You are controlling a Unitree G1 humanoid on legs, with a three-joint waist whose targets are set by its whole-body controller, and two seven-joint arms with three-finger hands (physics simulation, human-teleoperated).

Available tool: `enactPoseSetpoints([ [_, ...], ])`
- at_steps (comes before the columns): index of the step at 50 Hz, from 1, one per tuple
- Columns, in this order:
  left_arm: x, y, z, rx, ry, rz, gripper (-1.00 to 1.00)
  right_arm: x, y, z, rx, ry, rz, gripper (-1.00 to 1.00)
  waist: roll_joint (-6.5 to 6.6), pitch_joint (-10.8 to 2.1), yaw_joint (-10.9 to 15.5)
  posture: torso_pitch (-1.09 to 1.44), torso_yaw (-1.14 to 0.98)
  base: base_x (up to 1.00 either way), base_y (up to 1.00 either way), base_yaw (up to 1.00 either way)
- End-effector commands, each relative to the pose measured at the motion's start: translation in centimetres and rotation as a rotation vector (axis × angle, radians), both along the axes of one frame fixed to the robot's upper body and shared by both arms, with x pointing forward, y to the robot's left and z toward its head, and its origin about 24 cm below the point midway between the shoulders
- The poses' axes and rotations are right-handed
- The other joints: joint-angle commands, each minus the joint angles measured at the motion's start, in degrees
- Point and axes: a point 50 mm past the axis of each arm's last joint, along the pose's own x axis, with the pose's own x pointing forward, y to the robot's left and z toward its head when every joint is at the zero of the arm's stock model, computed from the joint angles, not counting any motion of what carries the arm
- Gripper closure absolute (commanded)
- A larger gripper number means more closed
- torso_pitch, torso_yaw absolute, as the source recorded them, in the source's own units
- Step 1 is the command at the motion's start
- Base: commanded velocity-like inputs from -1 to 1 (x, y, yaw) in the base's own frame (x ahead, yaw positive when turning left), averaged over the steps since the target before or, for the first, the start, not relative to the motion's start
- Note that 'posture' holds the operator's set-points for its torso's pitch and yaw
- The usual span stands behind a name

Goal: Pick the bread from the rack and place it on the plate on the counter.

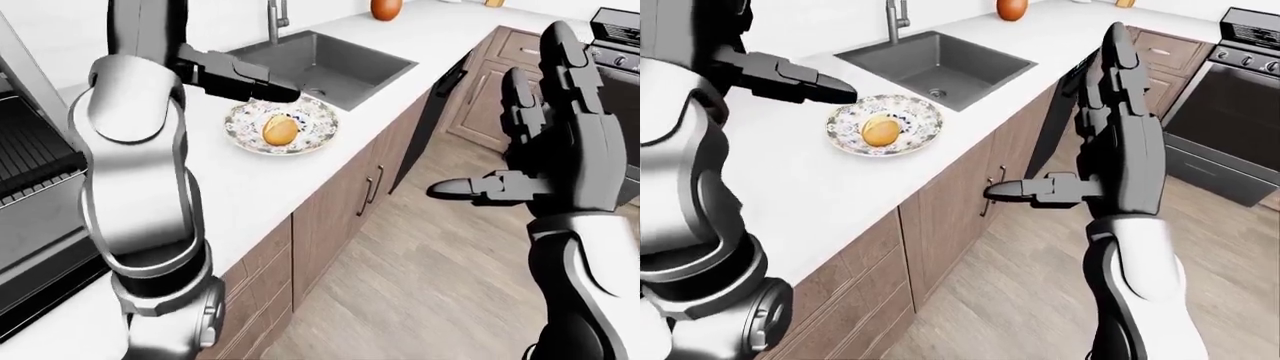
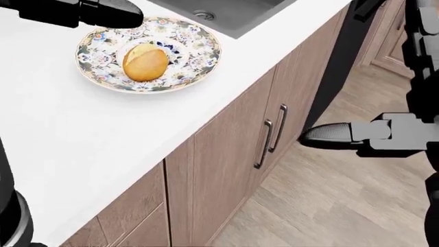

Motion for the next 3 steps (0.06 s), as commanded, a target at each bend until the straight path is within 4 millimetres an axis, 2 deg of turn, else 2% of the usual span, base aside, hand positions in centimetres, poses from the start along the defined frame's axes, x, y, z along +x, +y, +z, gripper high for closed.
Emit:
enactPoseSetpoints([
  [1,-1.0,0.03,1.29,0.007,-0.068,0.003,-1.0,-0.56,0.02,1.1,-0.014,-0.073,-0.008,-1.0,0.2,-1.31,-0.05,0.01,-0.91,0.0,0.0,0.0],
  [3,-1.28,0.14,1.29,0.007,-0.071,0.007,-1.0,-0.58,0.0,1.08,-0.013,-0.073,-0.008,-1.0,0.21,-1.3,-0.05,0.01,-0.91,0.0,0.0,0.0],
])
